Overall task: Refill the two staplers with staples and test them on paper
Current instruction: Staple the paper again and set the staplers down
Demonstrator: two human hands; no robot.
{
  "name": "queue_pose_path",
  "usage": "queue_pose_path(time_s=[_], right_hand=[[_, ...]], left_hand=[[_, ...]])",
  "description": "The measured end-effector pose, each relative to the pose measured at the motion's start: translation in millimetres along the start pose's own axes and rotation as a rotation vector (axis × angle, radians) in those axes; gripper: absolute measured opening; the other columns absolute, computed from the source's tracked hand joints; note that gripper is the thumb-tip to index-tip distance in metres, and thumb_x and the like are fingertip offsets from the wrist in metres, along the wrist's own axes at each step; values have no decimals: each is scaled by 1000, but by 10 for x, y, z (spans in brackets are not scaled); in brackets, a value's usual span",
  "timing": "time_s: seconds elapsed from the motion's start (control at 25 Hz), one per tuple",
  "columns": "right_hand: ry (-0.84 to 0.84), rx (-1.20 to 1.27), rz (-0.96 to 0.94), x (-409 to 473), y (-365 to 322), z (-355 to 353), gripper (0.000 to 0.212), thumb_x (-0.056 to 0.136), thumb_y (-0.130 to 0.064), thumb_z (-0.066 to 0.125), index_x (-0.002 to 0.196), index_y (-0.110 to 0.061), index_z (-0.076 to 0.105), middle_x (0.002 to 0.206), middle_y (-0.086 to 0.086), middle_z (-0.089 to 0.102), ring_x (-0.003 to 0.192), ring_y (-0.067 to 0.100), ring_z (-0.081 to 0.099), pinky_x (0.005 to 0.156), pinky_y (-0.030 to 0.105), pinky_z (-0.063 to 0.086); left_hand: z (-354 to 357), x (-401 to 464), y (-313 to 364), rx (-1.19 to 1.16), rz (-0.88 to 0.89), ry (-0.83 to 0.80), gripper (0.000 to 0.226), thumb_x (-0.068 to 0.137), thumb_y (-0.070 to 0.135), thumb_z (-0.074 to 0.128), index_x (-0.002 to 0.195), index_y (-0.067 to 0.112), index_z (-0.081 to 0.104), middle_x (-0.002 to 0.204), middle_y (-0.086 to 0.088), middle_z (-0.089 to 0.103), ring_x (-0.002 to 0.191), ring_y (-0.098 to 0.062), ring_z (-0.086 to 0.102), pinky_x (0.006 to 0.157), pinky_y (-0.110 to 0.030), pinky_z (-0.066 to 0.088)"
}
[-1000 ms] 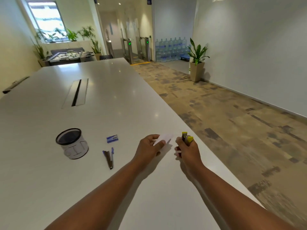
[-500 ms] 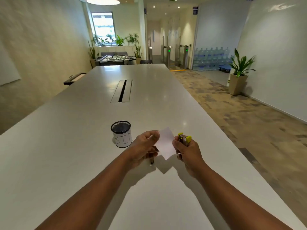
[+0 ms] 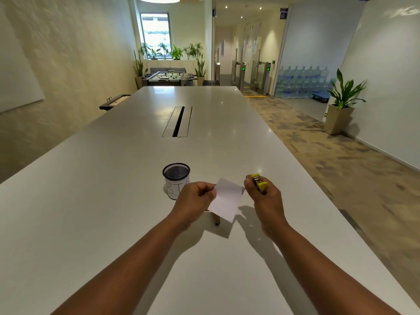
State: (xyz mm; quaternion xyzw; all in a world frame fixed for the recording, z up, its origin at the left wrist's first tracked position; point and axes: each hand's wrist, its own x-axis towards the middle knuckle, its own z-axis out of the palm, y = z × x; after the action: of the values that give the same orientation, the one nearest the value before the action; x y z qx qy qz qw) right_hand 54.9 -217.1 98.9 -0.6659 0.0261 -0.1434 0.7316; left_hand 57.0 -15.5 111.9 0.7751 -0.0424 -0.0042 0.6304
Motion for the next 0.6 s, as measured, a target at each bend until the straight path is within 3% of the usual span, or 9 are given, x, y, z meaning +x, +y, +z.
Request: queue_pose_path(time_s=[0.08,0.2,0.32,0.44,0.52,0.6], right_hand=[[-110,-55,-5,56,-84,32,10,88,-18,79,96,-22,76,85,-12,77,79,2,70,68,12,52],[-181,-173,-2,88,-149,55,13,87,-8,75,81,-18,71,70,-6,69,61,6,59,55,13,44],[-164,-7,143,93,-159,44,18,88,-4,67,81,-21,65,72,-1,62,63,13,52,51,23,36],[-192,164,399,89,-167,45,21,91,-4,61,80,-18,73,75,3,62,61,16,50,48,24,34],[-259,212,521,65,-166,51,27,92,-4,58,75,-15,77,68,4,60,53,14,47,48,24,33],[-295,174,552,29,-155,55,20,94,-9,57,88,-12,76,71,5,63,52,13,48,46,23,34]], left_hand=[[-13,10,9,38,19,16,23,96,11,64,91,31,73,85,-6,78,70,-13,64,69,-30,54],[-56,14,38,-25,23,-37,22,95,9,61,99,30,63,72,-11,69,60,-15,58,62,-29,49],[-145,10,112,-184,11,-199,29,97,-2,55,94,20,73,75,-13,59,60,-15,48,60,-23,44],[-186,16,187,-423,-44,-335,43,93,-13,42,98,7,80,97,-18,73,81,-20,72,73,-26,58],[-166,15,223,-400,-15,-307,38,95,-12,50,100,11,80,100,-14,76,85,-18,74,75,-25,59],[-140,22,235,-220,31,-198,27,94,1,65,94,22,81,90,-2,77,75,-8,68,69,-21,54]])
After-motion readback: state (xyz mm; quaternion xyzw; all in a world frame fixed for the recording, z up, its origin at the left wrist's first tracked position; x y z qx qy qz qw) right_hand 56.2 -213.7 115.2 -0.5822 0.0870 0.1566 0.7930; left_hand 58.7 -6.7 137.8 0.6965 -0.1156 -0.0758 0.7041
